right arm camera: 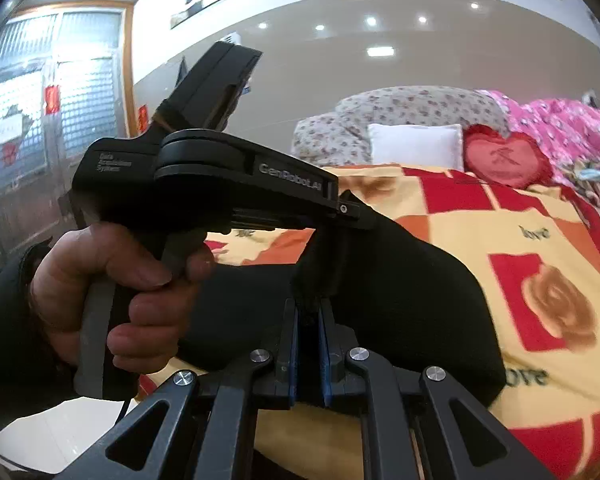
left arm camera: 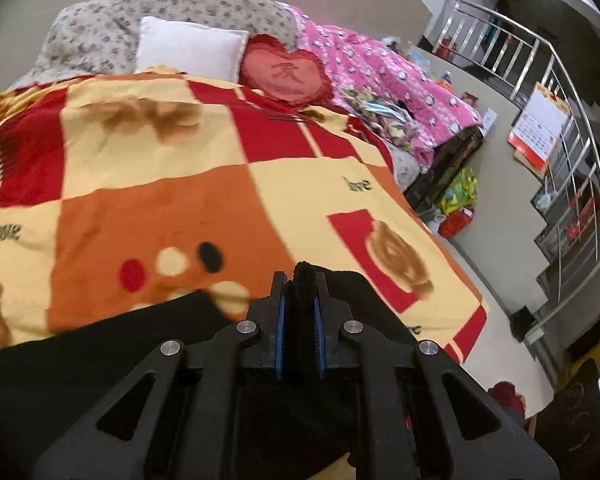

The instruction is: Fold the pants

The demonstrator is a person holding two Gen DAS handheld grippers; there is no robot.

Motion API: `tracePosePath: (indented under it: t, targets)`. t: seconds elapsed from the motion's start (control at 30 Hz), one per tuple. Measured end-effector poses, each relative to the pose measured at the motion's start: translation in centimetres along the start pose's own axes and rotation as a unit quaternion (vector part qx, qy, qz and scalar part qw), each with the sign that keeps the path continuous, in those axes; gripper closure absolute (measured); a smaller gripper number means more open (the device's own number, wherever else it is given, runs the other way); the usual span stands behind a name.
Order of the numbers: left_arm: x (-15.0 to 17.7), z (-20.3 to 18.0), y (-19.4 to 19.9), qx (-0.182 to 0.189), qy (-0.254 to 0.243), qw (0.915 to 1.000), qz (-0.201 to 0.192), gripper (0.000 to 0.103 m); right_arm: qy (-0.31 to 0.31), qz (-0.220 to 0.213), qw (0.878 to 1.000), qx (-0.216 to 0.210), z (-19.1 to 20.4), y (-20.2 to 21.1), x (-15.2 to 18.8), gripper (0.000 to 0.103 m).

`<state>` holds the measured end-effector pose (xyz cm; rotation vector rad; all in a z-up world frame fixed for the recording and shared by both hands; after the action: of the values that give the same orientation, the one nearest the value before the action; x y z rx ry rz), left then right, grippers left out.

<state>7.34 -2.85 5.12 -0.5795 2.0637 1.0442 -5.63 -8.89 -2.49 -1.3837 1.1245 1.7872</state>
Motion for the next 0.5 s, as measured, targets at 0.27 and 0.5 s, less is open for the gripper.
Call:
tracePosePath:
  t: [0.27,0.5]
  targets:
    - [1.9,3.5,-1.0,-0.049,0.011,0.9987,0.011,0.093,0.036,0.035,0.999,0.000,2.3,-3.2,1.7,0.095]
    - [3.4,5.2,-1.6,-0.066,0.034,0.9972,0.008,0.092,0.030,0.071,0.997,-0.014,1.8,-4.5,3.7,0.095]
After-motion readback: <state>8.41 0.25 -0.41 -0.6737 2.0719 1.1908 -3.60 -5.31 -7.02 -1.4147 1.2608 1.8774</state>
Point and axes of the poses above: each gripper's, at about its wrist camera, not at the fingertips, and y roughly against the way its jaws point, z to its left, x to its underside, the point moved 3 cm from there along -y, roughly the way its jaws point, and after that the axes turned 9 degrees about -z, right-handed, at the moved point
